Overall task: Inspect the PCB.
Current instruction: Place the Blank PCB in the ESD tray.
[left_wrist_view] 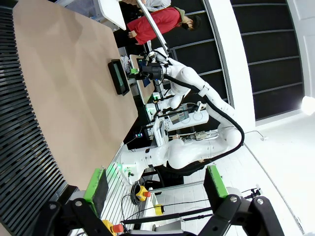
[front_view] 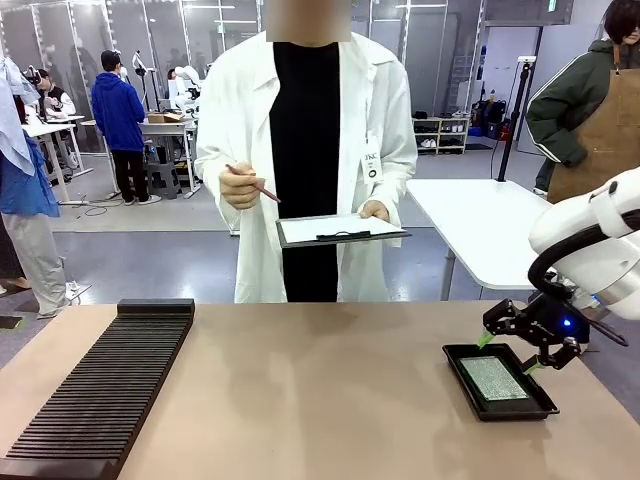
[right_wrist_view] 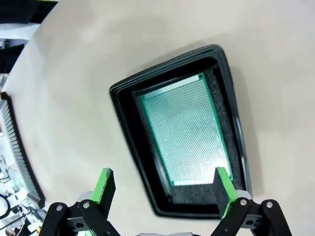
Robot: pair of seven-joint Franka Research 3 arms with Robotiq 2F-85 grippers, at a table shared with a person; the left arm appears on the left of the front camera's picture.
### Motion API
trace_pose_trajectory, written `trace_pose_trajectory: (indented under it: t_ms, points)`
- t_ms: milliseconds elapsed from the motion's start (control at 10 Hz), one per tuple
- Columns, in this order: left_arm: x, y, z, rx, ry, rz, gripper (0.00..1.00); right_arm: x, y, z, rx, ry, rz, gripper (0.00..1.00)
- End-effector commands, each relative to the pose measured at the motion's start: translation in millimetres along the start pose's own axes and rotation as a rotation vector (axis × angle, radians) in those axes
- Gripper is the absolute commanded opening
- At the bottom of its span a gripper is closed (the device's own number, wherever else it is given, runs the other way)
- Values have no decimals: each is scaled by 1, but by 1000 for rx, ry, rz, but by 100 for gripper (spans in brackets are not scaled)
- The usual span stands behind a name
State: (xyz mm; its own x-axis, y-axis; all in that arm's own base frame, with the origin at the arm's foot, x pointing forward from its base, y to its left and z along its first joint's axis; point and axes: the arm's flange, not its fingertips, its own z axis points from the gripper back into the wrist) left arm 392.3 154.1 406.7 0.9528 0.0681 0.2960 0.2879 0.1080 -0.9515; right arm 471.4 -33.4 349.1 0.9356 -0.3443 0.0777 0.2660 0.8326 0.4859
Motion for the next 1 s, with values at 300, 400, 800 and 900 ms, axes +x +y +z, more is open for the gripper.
trace_pose_trajectory:
  t_ms: [300,400,800,900]
  points:
    - [2,-4,4,-2,19,15,100,-42,-36,97,357,186,33,100]
    - [2,-4,4,-2,19,15,100,-50,-62,108,447,200,26,100]
    - [2,-4,4,-2,19,15,100,-99,-132,127,799,223,149,100]
    - [2,-4,4,-2,19,15,100,-104,-142,126,831,218,133,100]
